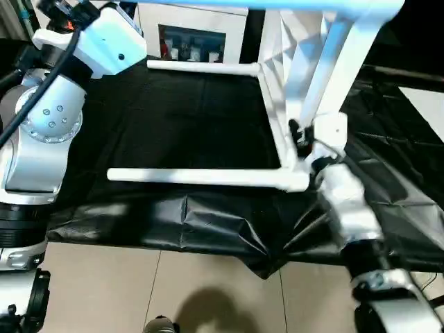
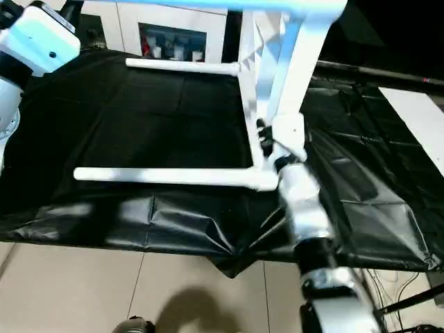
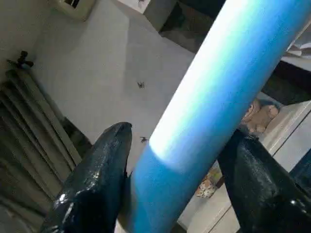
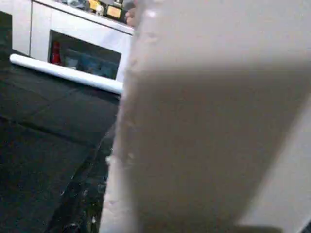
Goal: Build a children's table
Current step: Flip table
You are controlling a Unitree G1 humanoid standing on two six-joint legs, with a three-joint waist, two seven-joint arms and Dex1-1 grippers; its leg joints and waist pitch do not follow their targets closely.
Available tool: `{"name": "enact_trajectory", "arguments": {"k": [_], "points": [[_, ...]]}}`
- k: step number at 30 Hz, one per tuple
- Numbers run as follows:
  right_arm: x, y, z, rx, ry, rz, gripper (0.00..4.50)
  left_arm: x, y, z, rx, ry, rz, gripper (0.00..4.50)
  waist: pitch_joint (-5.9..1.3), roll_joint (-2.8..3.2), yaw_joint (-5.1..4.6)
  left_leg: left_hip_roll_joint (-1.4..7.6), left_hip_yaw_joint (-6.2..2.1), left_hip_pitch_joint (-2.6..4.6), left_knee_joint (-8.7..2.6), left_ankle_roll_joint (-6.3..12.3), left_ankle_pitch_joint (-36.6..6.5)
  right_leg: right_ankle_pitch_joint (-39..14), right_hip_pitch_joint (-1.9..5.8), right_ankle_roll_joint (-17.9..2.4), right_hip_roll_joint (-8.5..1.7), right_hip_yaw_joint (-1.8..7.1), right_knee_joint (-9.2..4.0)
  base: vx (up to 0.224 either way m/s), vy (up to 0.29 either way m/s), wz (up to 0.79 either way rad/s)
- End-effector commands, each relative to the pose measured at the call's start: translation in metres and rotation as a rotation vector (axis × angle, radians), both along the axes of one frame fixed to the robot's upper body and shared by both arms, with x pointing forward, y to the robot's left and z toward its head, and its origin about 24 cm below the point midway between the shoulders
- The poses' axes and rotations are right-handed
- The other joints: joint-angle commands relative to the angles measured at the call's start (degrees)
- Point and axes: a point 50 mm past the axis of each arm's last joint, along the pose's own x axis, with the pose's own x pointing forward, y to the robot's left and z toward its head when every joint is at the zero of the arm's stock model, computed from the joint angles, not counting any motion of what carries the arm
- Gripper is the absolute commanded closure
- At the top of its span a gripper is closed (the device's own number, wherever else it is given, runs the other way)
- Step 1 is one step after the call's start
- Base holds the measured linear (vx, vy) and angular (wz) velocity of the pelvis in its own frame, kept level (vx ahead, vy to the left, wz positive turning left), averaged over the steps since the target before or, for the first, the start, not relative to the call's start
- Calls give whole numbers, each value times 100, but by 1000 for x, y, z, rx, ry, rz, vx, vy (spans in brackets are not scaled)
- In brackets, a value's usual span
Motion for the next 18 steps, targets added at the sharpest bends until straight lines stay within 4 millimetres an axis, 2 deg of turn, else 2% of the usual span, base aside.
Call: {"name": "enact_trajectory", "arguments": {"k": [1, 2, 3, 4, 5, 9, 10, 11, 15, 16, 18], "points": [[4, 5, 72, -133, -291, 55, 246, 3, -1, -10, -19, 58, -8, 179, -525, 13, 46, 213, -52, 188, -247, 108, 192, 1703, 344, -1083, -369, 223, -184, 0, 0, 0], [4, 5, 72, -134, -293, 56, 246, 3, -1, -10, -20, 58, -7, 187, -527, 17, 50, 214, -52, 186, -246, 125, 213, 1735, 342, -1093, -367, 222, -180, 0, 0, 0], [5, 2, 85, -159, -327, 59, 246, 3, 1, -10, -37, 61, 3, 194, -521, 21, 51, 213, -49, 178, -239, 165, 236, 1757, 332, -1106, -362, 218, -180, 0, 0, 0], [6, -2, 106, -209, -388, 58, 246, 2, 6, -10, -72, 66, 19, 197, -525, 11, 48, 209, -47, 167, -232, 172, 250, 1768, 344, -1117, -357, 215, -170, 0, 0, 0], [6, -3, 111, -223, -402, 56, 246, 2, 8, -10, -83, 69, 22, 199, -535, -10, 48, 206, -49, 152, -216, 202, 342, 1809, 349, -1134, -347, 206, -152, 0, 0, 0], [7, -6, 128, -267, -446, 60, 246, 1, 11, -11, -139, 74, 26, 218, -501, -10, 53, 200, -29, 141, -211, 259, 244, 1570, 323, -1171, -355, 211, -173, 0, 0, 0], [7, -6, 142, -318, -487, 68, 246, 1, 12, -13, -174, 87, 21, 223, -499, -4, 56, 210, -33, 143, -211, 249, 207, 1491, 318, -1176, -359, 211, -178, 0, 0, 0], [7, -6, 148, -337, -503, 72, 246, 0, 12, -14, -189, 92, 19, 227, -495, -6, 67, 215, -32, 148, -211, 248, 147, 1410, 310, -1182, -363, 213, -185, 0, 0, 0], [6, -3, 180, -458, -580, 108, 246, -1, 13, -30, -297, 153, 7, 239, -481, -17, 83, 230, -30, 151, -206, 259, -19, 1169, 291, -1205, -364, 213, -200, 0, 0, 0], [5, 1, 195, -512, -606, 143, 246, -3, 11, -43, -354, 199, -4, 241, -480, -14, 94, 240, -32, 154, -206, 235, -94, 1069, 292, -1221, -375, 212, -197, 0, 0, 0], [5, 2, 199, -529, -611, 155, 246, -4, 11, -47, -372, 213, -7, 247, -465, -17, 118, 252, -29, 163, -205, 215, -240, 859, 276, -1231, -384, 214, -224, 0, 0, 0]]}}
